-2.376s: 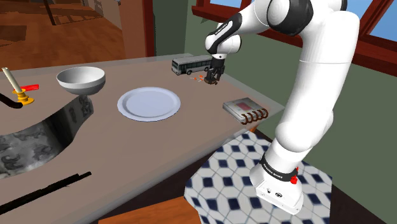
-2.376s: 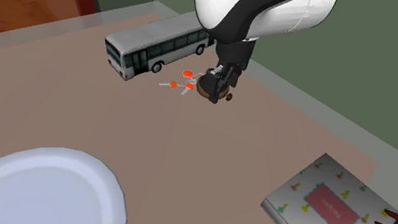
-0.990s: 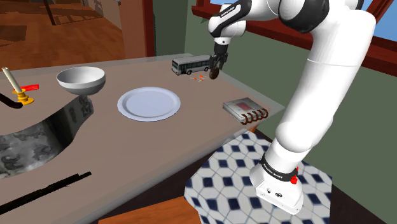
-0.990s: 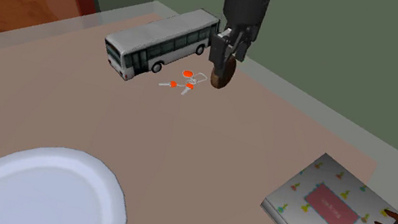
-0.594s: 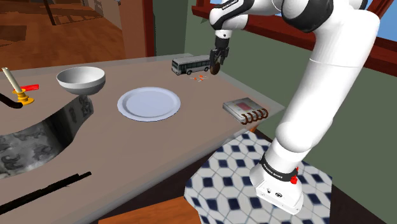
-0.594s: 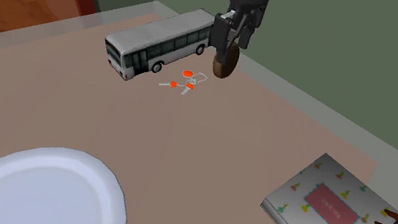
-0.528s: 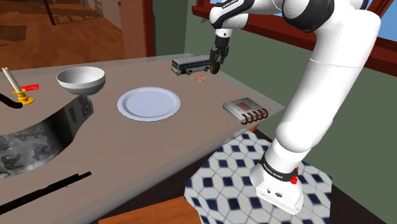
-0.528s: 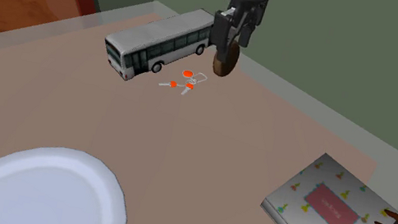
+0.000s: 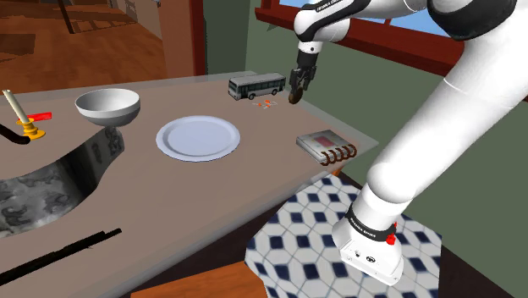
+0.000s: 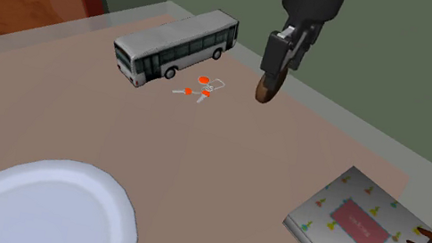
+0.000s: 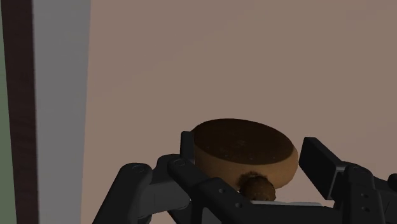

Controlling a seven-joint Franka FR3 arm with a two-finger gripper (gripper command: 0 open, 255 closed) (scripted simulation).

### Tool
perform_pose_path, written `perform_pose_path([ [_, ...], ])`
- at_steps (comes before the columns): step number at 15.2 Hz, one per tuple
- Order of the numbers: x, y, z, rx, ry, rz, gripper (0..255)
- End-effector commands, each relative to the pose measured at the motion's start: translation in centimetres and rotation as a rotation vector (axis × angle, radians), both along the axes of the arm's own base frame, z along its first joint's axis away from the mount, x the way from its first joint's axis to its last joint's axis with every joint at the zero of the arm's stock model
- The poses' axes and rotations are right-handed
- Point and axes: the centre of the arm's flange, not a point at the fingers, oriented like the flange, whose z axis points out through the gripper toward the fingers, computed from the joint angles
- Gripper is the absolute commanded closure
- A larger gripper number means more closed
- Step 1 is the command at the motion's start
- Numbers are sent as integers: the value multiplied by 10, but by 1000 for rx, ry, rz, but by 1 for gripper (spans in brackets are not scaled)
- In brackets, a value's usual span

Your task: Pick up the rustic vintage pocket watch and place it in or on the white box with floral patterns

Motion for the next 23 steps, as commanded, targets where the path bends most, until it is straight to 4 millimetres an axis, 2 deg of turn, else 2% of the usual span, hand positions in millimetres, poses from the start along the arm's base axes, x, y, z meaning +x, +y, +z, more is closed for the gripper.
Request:
perform_pose_path([
  [1,-23,12,1,-1,0,1,255],
  [20,-251,119,7,-1,0,1,255],
  [23,-251,119,-9,-1,0,1,255],
])
